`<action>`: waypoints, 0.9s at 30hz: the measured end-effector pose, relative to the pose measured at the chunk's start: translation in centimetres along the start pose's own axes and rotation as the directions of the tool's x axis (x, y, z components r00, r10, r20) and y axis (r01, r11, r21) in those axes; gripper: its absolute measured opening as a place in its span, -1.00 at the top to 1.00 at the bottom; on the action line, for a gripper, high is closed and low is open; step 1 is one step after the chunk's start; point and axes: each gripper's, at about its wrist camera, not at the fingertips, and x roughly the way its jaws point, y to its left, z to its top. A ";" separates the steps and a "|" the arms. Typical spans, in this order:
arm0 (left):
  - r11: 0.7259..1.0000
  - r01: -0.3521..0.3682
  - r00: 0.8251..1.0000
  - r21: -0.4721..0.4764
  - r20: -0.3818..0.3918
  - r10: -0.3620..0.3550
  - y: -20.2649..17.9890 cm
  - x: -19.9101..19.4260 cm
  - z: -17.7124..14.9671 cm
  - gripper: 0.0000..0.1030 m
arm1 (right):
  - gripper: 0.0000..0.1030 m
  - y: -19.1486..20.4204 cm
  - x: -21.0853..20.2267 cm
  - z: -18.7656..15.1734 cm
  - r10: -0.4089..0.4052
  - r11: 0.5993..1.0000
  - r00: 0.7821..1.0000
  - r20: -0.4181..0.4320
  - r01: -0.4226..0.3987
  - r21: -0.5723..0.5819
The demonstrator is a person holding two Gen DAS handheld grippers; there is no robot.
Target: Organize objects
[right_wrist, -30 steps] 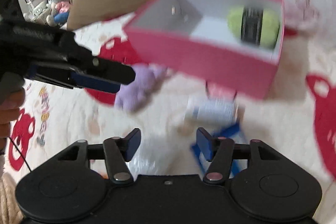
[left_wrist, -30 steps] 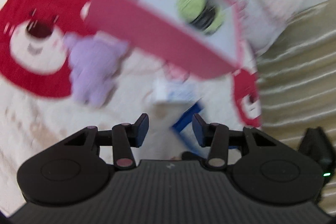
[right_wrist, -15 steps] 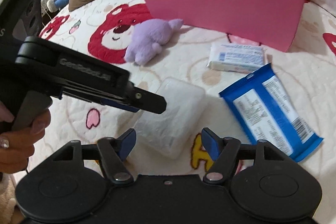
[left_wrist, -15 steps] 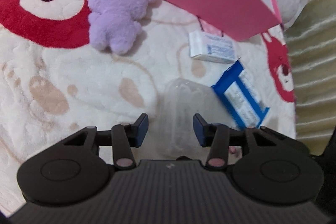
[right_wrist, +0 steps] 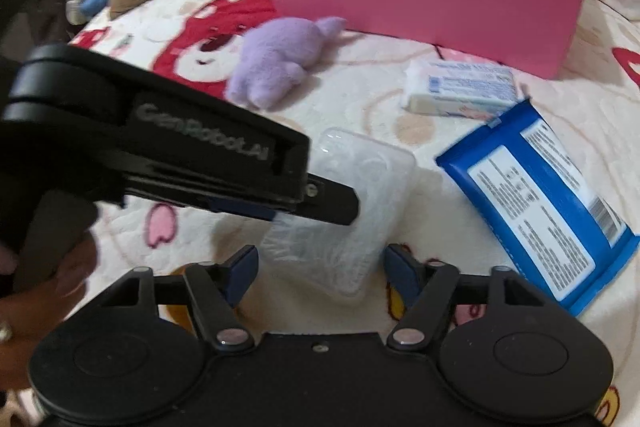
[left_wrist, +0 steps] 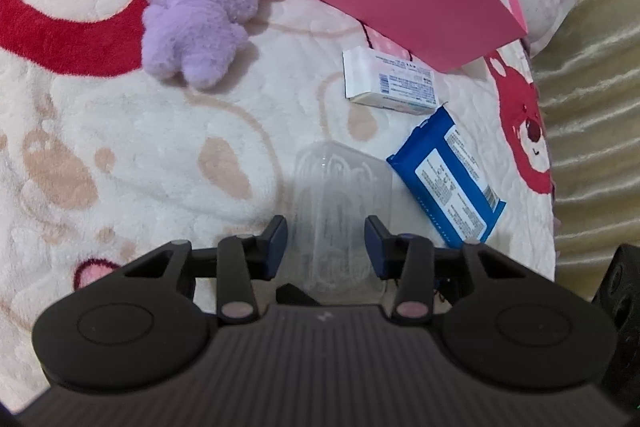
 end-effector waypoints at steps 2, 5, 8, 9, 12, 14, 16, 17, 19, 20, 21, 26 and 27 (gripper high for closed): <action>1.000 -0.001 1.000 -0.007 -0.005 0.001 -0.1 0.1 0.0 0.21 | -0.38 0.0 0.2 -0.1 -0.010 1.000 1.000 0.004 0.010 0.016; 1.000 -0.007 1.000 -0.011 -0.002 0.007 -0.1 0.2 0.0 0.20 | -0.38 0.3 0.3 -0.2 -0.033 0.999 0.999 0.010 0.033 0.019; 1.000 -0.010 1.000 0.001 0.002 0.010 -0.3 0.2 -0.1 0.19 | -0.39 0.1 0.5 -0.3 -0.036 0.999 0.999 0.016 0.036 0.031; 1.000 -0.011 1.000 0.004 0.005 0.011 -0.3 0.2 -0.2 0.18 | -0.39 0.0 0.5 -0.3 -0.033 0.999 0.999 0.018 0.033 0.036; 1.000 -0.014 1.000 0.013 0.010 0.014 -0.4 0.1 -0.2 0.18 | -0.38 -0.1 0.5 -0.4 -0.028 0.999 0.999 0.027 0.027 0.043; 1.000 -0.022 1.000 0.022 0.017 0.021 -0.7 -0.2 -0.3 0.18 | -0.37 0.0 0.3 -0.5 -0.029 0.999 0.999 0.035 0.028 0.040; 0.999 -0.031 0.999 0.038 0.025 0.030 -1.2 -0.5 -0.5 0.18 | -0.36 0.2 0.0 -0.4 -0.034 0.999 0.999 0.041 0.032 0.034; 0.998 -0.032 0.999 0.047 0.029 0.031 -1.4 -0.7 -0.5 0.18 | -0.36 0.2 -0.2 -0.3 -0.032 0.999 0.999 0.043 0.031 0.036; 0.998 -0.027 0.999 0.058 0.035 0.025 -1.9 -1.2 -0.7 0.18 | -0.36 0.1 -0.6 -0.1 -0.027 0.999 0.999 0.041 0.026 0.043; 0.998 -0.022 0.999 0.060 0.034 0.020 -2.0 -1.4 -0.7 0.18 | -0.36 -0.1 -0.8 0.0 -0.024 0.999 0.999 0.040 0.022 0.046; 0.998 -0.017 0.999 0.062 0.033 0.015 -2.2 -1.6 -0.7 0.18 | -0.36 -0.2 -1.2 0.2 -0.020 0.999 0.999 0.041 0.018 0.051; 0.996 0.015 0.999 0.082 0.028 -0.017 -3.7 -2.9 -0.4 0.18 | -0.36 -0.5 -3.0 0.7 -0.019 0.999 0.999 0.042 0.017 0.042; 0.996 0.017 0.999 0.089 0.026 -0.020 -4.1 -3.1 -0.3 0.18 | -0.35 -0.5 -3.5 0.8 -0.020 0.999 0.999 0.045 0.018 0.043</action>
